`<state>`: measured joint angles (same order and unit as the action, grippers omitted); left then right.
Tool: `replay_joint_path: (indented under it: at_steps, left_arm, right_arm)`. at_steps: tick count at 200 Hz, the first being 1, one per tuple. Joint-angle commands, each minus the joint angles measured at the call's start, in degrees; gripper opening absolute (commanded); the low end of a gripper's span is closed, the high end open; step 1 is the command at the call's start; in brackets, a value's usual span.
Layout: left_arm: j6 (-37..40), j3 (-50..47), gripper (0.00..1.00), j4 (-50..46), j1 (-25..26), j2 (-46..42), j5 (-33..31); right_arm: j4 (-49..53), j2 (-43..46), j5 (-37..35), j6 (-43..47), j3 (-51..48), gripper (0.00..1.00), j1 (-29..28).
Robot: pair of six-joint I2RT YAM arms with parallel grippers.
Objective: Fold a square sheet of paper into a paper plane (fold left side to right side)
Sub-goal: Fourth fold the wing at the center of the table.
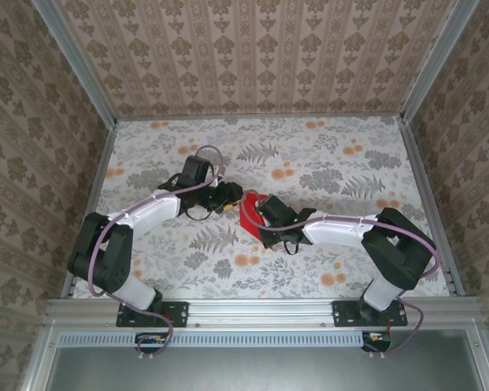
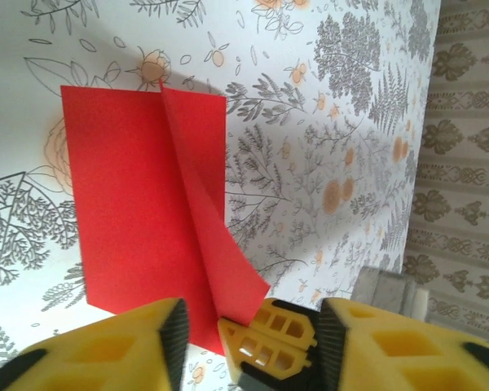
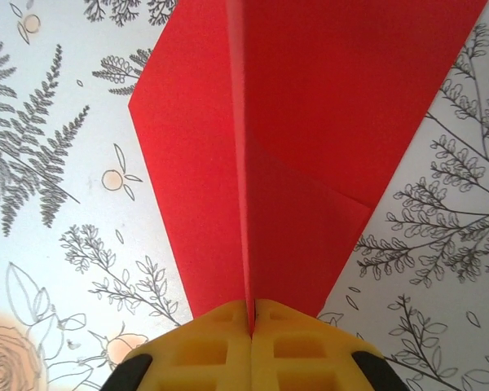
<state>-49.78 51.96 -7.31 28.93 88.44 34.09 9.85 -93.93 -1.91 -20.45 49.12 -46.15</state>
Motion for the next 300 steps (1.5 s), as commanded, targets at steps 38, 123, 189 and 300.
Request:
replay_joint_path:
  at_steps: [38,123,189,300]
  left_arm:
    - [-1.3,-0.9,0.35,4.3,1.9,6.1,2.4]
    - [-2.5,1.8,0.42,7.9,4.0,13.9,2.4]
    - [-2.8,2.8,0.43,8.1,4.3,17.2,2.4]
    - [-2.7,3.1,0.44,4.6,4.4,19.5,1.1]
  right_arm:
    - [-3.3,-0.3,10.2,-3.0,-2.1,0.06,3.3]
    - [-3.4,-2.0,12.4,-3.1,-2.1,0.06,4.2]
    - [-3.4,-2.5,13.1,-3.1,-2.1,0.06,4.4]
    - [-3.9,-0.8,16.8,-3.4,-1.8,0.2,6.0]
